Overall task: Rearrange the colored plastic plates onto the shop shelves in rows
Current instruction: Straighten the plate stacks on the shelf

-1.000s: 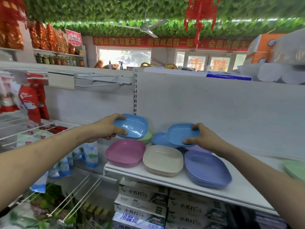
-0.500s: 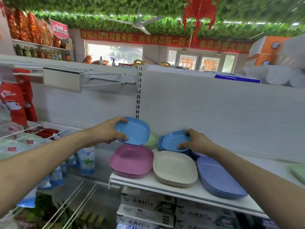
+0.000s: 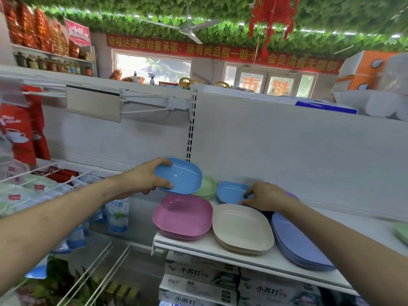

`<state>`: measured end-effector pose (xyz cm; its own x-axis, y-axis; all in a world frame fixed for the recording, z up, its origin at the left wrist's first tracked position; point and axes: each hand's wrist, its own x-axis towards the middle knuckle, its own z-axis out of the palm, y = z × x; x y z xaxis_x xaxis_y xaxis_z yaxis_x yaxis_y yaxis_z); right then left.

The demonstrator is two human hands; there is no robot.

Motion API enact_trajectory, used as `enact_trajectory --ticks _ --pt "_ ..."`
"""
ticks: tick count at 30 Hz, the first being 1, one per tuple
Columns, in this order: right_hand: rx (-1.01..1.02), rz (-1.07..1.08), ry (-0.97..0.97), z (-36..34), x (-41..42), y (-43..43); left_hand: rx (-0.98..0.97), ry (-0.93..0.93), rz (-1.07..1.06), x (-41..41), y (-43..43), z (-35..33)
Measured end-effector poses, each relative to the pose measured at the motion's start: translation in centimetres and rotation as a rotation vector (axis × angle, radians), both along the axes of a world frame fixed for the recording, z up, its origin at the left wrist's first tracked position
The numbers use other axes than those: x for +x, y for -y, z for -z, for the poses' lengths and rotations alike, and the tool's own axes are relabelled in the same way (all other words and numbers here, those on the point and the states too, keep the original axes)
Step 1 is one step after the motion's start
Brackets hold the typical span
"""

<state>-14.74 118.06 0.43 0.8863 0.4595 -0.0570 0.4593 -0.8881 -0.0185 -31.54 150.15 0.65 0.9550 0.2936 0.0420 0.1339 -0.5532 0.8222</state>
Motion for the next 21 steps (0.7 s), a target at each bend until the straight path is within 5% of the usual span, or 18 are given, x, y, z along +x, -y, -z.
enact_trajectory --ticks 11,16,21 --pt "0.196 -0.017 0.315 -2.1 -0.8 4.7 -0.001 -0.031 0.080 3.7 3.7 -1.6" --pt "0.037 -0.077 0.653 -3.0 -3.3 8.5 -0.026 -0.066 0.129 8.0 7.9 -1.8" --pt "0.060 -0.056 0.735 -3.2 -5.5 11.1 0.067 -0.079 0.221 11.0 11.2 -1.1"
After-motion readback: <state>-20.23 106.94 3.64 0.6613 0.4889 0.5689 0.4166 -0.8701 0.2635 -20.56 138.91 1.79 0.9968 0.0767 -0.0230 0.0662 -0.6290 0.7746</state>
